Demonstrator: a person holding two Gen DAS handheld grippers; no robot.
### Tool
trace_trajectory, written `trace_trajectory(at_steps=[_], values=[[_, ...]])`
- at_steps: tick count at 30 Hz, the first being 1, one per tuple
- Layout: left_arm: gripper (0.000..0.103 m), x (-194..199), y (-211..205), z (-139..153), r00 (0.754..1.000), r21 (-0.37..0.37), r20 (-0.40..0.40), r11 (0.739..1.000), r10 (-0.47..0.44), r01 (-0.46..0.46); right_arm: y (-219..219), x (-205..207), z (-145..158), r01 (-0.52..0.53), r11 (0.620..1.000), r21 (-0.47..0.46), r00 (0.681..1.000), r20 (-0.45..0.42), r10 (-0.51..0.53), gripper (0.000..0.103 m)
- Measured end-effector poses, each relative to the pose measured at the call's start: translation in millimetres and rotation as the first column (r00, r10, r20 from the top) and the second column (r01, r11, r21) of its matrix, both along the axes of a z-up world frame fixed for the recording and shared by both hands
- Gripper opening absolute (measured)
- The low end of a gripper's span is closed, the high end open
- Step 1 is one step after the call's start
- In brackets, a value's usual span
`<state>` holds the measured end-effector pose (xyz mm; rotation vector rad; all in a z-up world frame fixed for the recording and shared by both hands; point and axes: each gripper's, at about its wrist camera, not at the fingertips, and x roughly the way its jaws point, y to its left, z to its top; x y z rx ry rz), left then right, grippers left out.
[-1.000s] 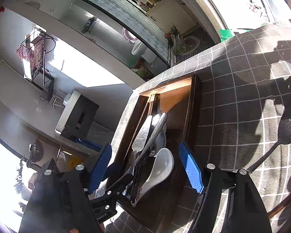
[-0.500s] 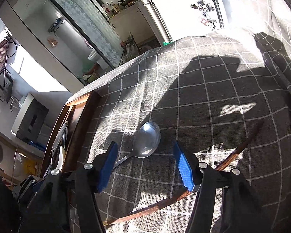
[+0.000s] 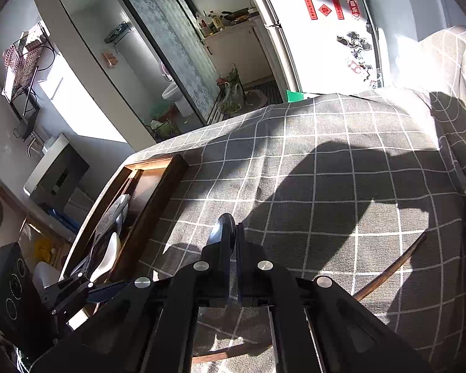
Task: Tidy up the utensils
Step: 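Grasp the large metal ladle with the right gripper and lower it into the tray, then move the right tool over the cloth toward the long brown chopstick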
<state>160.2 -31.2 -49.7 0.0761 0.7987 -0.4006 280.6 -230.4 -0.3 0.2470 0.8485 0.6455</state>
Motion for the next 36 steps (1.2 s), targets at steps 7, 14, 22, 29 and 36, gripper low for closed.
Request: trace_trajectory(at_steps=[7, 14, 22, 29, 36], values=[[0.013, -6.0, 2.1, 14.7, 0.999, 0.006, 0.032, 1.0, -0.006, 0.006, 9.6, -23.6, 36.5, -0.062, 0.997, 0.052, 0.998, 0.018, 0.061, 0.002], [0.01, -27.3, 25.2, 32.2, 0.998, 0.034, 0.065, 0.999, 0.011, -0.013, 44.7, -29.4, 53.8, -0.106, 0.992, 0.07, 0.994, 0.017, 0.105, 0.002], [0.011, -32.4, 102.4, 37.3, 0.986, 0.051, 0.046, 0.985, 0.163, -0.165, 135.7, -14.3, 43.5, -0.199, 0.975, 0.096, 0.979, -0.031, 0.203, 0.002], [0.012, -25.4, 137.5, 18.2, 0.971, 0.035, -0.002, 0.97, 0.239, -0.239, 183.1, 3.3, 15.0, -0.184, 0.982, 0.046, 0.979, -0.084, 0.187, 0.002], [0.011, -19.9, 137.9, 12.8, 0.965, 0.03, -0.01, 0.964, 0.263, -0.263, 192.1, -1.3, 9.9, -0.171, 0.984, -0.051, 0.984, -0.05, 0.168, 0.031]])
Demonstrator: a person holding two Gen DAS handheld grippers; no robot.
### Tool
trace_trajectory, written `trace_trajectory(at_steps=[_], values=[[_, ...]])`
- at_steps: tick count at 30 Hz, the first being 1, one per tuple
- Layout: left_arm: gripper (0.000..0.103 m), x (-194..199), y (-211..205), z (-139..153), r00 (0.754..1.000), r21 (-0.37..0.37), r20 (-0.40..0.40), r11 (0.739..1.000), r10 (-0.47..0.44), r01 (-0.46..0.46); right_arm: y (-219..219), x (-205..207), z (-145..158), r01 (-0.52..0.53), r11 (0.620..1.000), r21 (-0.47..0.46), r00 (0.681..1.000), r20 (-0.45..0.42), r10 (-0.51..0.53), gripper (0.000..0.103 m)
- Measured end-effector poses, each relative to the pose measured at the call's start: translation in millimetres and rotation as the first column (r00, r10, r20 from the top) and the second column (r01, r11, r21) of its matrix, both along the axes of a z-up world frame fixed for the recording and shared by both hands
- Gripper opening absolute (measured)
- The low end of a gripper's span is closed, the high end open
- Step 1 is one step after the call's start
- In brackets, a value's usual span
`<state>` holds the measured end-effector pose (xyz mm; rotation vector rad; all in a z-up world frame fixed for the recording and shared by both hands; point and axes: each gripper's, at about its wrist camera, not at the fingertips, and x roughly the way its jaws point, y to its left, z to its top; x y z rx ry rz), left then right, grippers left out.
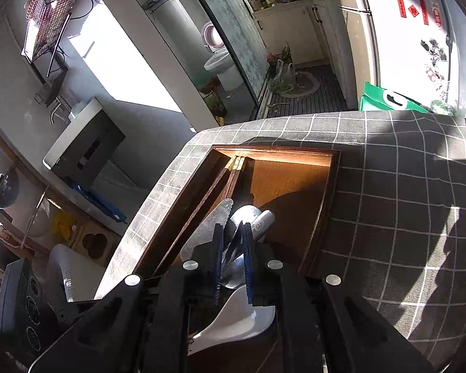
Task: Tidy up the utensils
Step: 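Move the right tool over the cloth toward the long brown chopstick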
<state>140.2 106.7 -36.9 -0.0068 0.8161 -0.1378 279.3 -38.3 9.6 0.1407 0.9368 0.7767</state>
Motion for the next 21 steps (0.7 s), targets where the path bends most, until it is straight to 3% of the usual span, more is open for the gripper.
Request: trace_trajectory(at_steps=[2, 8, 10, 11, 14, 17, 21], values=[[0.011, -0.1, 0.0, -1.0, 1.0, 0.001, -0.001, 1.0, 0.002, -0.002, -4.6, -3.6, 3.7, 0.016, 1.0, 0.001, 1.0, 0.021, -0.016, 0.051], [0.016, -3.9, -3.2, -0.3, 1.0, 0.031, 0.014, 0.999, 0.021, -0.021, -50.1, -17.7, 18.5, 0.044, 0.999, 0.014, 0.998, 0.054, -0.045, 0.063], [0.055, -7.8, -5.4, 4.3, 0.999, 0.049, 0.035, 0.998, 0.026, -0.028, -77.0, -24.7, 25.3, 0.064, 0.998, 0.004, 0.995, 0.076, -0.064, 0.065], [0.059, -10.0, -8.4, 7.3, 0.999, 0.053, 0.049, 0.998, 0.013, -0.015, -93.5, -28.1, 28.3, 0.078, 0.997, -0.002, 0.993, 0.089, -0.078, 0.066], [0.061, -13.3, -24.8, 16.2, 0.997, 0.09, 0.069, 0.996, -0.034, 0.027, -140.6, -37.3, 34.5, 0.137, 0.99, -0.023, 0.982, 0.134, -0.133, 0.069], [0.061, -21.9, -56.8, 22.0, 0.982, 0.037, 0.087, 0.985, -0.17, 0.167, -188.5, -41.1, 32.7, 0.206, 0.978, 0.016, 0.968, 0.143, -0.206, 0.07], [0.062, -31.3, -125.3, 6.7, 0.938, 0.05, 0.028, 0.938, -0.344, 0.343, -231.6, -40.5, 13.8, 0.258, 0.964, 0.067, 0.961, 0.085, -0.263, 0.07]])
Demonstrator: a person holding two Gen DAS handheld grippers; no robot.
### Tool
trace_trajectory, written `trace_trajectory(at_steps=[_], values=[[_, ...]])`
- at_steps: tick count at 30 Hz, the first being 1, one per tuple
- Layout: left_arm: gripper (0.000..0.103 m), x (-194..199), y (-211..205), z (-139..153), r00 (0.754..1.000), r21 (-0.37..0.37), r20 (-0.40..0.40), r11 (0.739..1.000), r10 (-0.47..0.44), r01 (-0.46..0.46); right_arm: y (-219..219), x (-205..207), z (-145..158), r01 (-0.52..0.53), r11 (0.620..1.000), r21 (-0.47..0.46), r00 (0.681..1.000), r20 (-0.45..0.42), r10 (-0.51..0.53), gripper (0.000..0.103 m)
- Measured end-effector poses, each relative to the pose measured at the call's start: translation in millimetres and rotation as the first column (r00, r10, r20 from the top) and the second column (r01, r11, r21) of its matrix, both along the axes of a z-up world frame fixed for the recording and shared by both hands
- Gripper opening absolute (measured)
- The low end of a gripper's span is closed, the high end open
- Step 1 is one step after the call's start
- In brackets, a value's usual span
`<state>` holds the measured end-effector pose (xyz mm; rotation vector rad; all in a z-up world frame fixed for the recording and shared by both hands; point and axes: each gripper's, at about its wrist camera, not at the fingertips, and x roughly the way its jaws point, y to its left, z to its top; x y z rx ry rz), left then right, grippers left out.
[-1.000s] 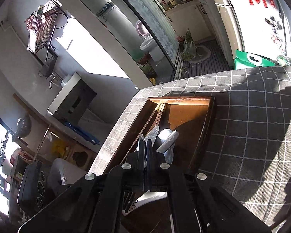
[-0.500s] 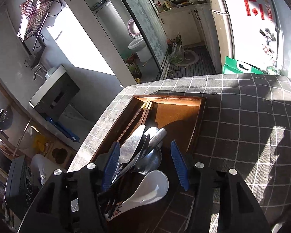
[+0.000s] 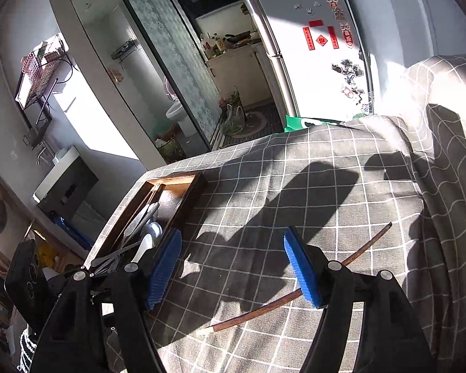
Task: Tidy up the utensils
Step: 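Move the right tool over the cloth toward the long brown chopstick, then grasp the long brown chopstick with the right gripper, then carry the chopstick to the tray and release it among the utensils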
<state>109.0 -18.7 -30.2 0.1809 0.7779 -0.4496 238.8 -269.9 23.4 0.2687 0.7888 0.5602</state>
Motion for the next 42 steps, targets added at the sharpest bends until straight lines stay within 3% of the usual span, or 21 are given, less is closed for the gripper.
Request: trace_trajectory(at_steps=[3, 6, 11, 15, 17, 18, 19, 20, 25, 33, 34, 36, 38, 42], values=[[0.062, -0.5, -42.7, -16.7, 0.996, 0.023, -0.052, 0.997, -0.069, 0.071, -16.6, 0.3, -15.7, 0.012, 1.0, 0.02, 0.999, -0.033, -0.011, 0.07], [0.062, 8.3, -65.4, -23.9, 0.995, 0.036, -0.067, 0.996, -0.078, 0.081, -27.3, -1.6, -26.9, 0.022, 0.999, 0.045, 0.998, -0.057, -0.02, 0.07], [0.062, 34.6, -70.1, -33.0, 0.991, 0.017, -0.124, 0.998, -0.057, 0.059, -31.2, -2.8, -33.0, 0.014, 0.997, 0.072, 0.998, -0.064, -0.009, 0.07], [0.062, 48.5, -58.3, -34.2, 0.988, -0.05, -0.152, 0.999, -0.025, 0.018, -33.3, -3.9, -33.7, 0.013, 0.995, 0.1, 0.997, -0.081, -0.005, 0.07], [0.052, 48.7, -59.2, -34.2, 0.989, -0.025, -0.144, 1.0, -0.02, 0.017, -33.5, -4.7, -34.9, 0.002, 0.992, 0.13, 0.995, -0.098, 0.01, 0.07], [0.03, 43.4, -63.2, -33.9, 0.993, 0.035, -0.116, 0.999, -0.003, 0.007, -32.5, -5.3, -34.5, 0.001, 0.992, 0.129, 0.995, -0.101, 0.012, 0.07], [0.015, 41.4, -64.5, -33.4, 0.994, 0.046, -0.109, 0.999, -0.008, 0.013, -31.3, -6.5, -34.5, 0.0, 0.992, 0.123, 0.995, -0.101, 0.013, 0.07], [0.013, 40.9, -64.6, -33.2, 0.992, 0.028, -0.121, 0.999, -0.021, 0.024, -30.3, -7.2, -34.9, -0.001, 0.993, 0.119, 0.995, -0.103, 0.013, 0.07], [0.007, 31.8, -79.6, -33.2, 0.998, 0.115, -0.058, 0.993, -0.011, 0.018, -23.4, -7.8, -48.6, 0.017, 0.989, 0.148, 0.978, -0.206, 0.014, 0.07], [0.007, 26.2, -64.8, -8.5, 0.999, -0.059, -0.03, 0.998, 0.022, -0.023, 9.0, -1.2, -64.8, 0.025, 0.965, 0.261, 0.954, -0.294, 0.055, 0.069], [0.007, 24.4, -63.3, -5.0, 0.999, -0.065, -0.026, 0.997, 0.027, -0.029, 11.7, 1.1, -65.8, 0.041, 0.962, 0.269, 0.953, -0.3, 0.044, 0.065], [0.006, 19.5, -61.1, 0.0, 1.0, -0.064, -0.009, 0.998, 0.028, -0.029, 19.2, 2.6, -61.3, 0.046, 0.967, 0.25, 0.959, -0.283, 0.028, 0.026], [0.007, 13.5, -56.5, 4.0, 0.999, -0.039, 0.02, 0.998, 0.042, -0.041, 29.4, 1.7, -53.4, 0.038, 0.973, 0.229, 0.965, -0.26, 0.023, 0.015], [0.006, 5.5, -33.3, 11.3, 0.994, -0.05, 0.038, 0.994, 0.099, -0.097, 67.2, 1.2, -38.0, -0.036, 0.982, 0.187, 0.969, -0.232, 0.079, 0.015]])
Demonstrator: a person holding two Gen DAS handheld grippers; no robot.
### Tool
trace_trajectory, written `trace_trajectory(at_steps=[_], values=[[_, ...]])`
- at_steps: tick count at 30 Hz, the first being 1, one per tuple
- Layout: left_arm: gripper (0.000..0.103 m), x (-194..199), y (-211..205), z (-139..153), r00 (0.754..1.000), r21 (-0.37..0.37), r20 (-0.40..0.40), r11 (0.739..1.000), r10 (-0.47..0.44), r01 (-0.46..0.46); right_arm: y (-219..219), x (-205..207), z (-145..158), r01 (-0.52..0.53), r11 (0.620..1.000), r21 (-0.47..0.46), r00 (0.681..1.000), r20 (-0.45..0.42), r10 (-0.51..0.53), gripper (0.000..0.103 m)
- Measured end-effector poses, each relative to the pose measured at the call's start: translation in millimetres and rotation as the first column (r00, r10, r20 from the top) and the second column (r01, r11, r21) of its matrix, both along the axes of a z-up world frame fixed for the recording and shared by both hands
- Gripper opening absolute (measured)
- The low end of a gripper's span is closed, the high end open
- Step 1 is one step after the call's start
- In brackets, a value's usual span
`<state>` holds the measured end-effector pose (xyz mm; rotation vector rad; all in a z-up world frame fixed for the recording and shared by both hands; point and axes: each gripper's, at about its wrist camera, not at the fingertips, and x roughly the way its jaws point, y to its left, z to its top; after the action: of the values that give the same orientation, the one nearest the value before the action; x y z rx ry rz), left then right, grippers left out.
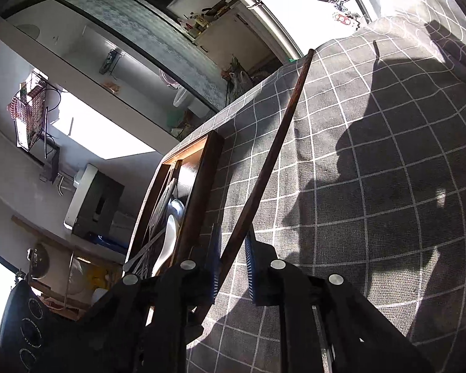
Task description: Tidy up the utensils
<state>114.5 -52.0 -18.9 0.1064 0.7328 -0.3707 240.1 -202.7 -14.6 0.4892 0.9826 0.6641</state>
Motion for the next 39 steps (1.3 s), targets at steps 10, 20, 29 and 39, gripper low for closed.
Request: trace_trajectory(at_steps=[10, 20, 29, 39], values=[[0.007, -14.2, 110.8, 2.3, 0.974, -0.025, -0.023, 0.974, 0.224, -0.224, 146.3, 9.8, -0.9, -0.209, 0.975, -0.075, 0.978, -0.018, 0.208, 0.015], [0.007, -9.8, 171.4, -1.9, 0.935, -0.053, -0.049, 0.934, 0.351, -0.354, 181.0, 4.7, 4.9, -0.22, 0.972, -0.081, 0.975, -0.01, 0.22, 0.057], [0.073, -28.2, 162.6, 1.1, 0.953, -0.067, 0.039, 0.952, 0.302, -0.299, 115.2, -36.4, 32.7, -0.172, 0.979, -0.113, 0.955, 0.226, 0.193, 0.08], [0.1, -93.0, 146.4, 19.5, 0.873, -0.075, 0.345, 0.937, 0.344, -0.34, 28.2, -158.5, 47.2, 0.178, 0.941, -0.286, 0.696, 0.713, 0.085, 0.097]])
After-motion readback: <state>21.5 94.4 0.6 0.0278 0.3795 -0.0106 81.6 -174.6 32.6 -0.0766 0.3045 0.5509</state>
